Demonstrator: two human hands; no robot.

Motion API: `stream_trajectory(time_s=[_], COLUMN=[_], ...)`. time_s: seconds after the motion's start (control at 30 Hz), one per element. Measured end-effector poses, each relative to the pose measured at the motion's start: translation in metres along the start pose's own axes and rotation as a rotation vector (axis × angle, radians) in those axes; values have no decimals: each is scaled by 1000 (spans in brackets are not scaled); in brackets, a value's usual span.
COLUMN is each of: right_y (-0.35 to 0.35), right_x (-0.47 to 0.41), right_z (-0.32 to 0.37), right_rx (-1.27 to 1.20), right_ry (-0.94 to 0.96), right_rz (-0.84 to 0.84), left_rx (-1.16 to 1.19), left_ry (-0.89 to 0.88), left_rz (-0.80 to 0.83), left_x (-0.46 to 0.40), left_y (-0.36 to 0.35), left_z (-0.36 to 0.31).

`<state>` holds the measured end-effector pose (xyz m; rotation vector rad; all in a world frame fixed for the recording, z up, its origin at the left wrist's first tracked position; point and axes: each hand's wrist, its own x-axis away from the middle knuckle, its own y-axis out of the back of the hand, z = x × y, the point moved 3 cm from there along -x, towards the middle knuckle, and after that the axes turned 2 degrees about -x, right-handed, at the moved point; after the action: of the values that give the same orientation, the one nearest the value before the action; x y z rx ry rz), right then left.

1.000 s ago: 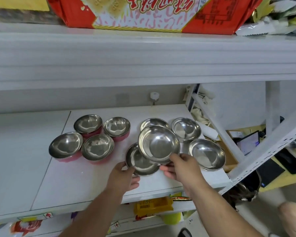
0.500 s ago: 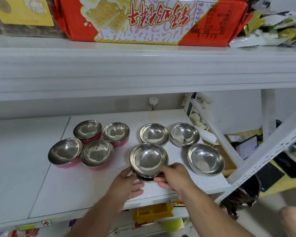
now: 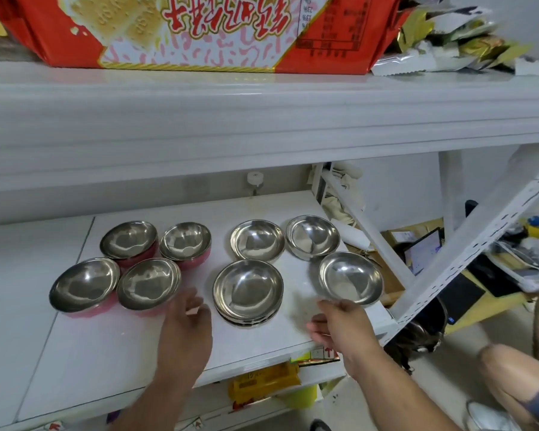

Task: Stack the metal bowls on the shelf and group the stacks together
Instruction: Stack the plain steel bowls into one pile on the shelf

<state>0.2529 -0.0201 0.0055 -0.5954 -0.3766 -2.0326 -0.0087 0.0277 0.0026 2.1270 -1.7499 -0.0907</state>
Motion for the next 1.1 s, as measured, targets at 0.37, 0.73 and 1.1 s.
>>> stream_trajectory(time_s=[0.37,0.73,1.1], right_y=[86,99,87], right_x=[-28,-79,-70], right_z=[7,10,14], right_rx=[-122,116,-55], right_ry=[21,-52,-136], right_rz=[-177,-88,-70], left_rx=[21,-250,104], left_ry=[-83,35,389], left_rz=[385,-275,-37], left_x=[66,24,16], left_y=[-104,-43,-45], left_z=[-66,-37,-18])
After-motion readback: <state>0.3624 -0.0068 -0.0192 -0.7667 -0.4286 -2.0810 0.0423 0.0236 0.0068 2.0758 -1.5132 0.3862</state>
